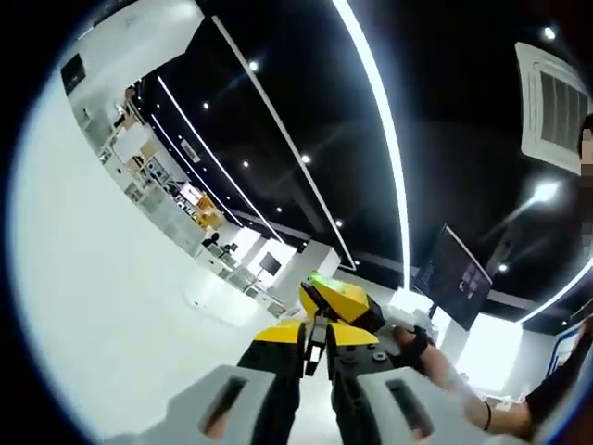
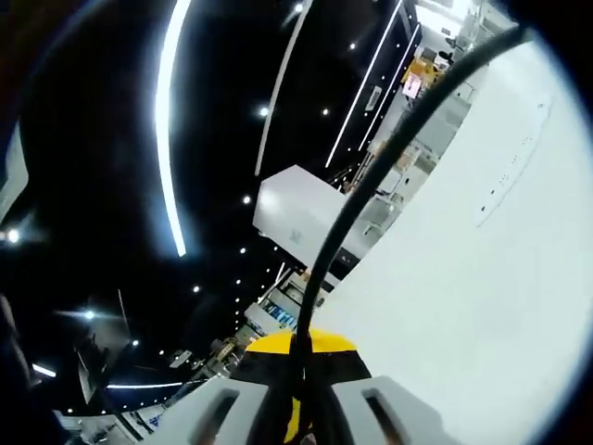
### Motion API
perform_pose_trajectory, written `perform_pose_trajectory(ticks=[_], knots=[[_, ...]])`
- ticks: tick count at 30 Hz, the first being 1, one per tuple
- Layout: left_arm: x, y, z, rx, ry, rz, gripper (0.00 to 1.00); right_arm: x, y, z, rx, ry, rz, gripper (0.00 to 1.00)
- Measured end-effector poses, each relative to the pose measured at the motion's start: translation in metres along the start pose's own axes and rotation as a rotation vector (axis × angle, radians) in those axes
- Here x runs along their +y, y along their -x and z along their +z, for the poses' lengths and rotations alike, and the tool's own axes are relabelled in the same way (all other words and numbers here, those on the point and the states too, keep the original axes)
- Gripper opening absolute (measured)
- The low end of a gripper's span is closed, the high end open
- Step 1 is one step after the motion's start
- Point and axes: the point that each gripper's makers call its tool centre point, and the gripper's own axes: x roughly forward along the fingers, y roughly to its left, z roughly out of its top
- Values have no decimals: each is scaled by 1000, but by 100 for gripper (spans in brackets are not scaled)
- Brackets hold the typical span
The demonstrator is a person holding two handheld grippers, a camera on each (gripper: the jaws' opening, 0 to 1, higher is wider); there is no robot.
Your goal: Find the data cable on the table. Grasp the USB connector end of the cable and insert it into the USB port on the table
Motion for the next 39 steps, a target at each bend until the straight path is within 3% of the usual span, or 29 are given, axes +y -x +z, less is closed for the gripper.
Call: perform_pose_trajectory(ticks=[4,9,15,18,19,21,31,39], knots=[[4,-1,-5,26,-23,10,13,-2,1,3,-2,15,-5,5],[1,-4,-17,58,-81,-8,24,-9,8,8,-3,66,-34,5],[-6,-8,-47,185,-241,-54,34,-25,24,23,-36,88,-81,5],[-2,-10,-58,212,-262,-55,40,-27,27,26,-40,97,-88,5],[-1,-11,-62,221,-266,-54,42,-33,35,40,-57,149,-118,5],[8,-12,-71,263,-280,-33,45,-37,39,47,-66,188,-137,5],[10,-21,-93,350,-428,-79,50,-51,59,63,-48,308,-198,5],[25,-48,-108,399,-562,-79,49,-58,74,85,-40,519,-299,5]])
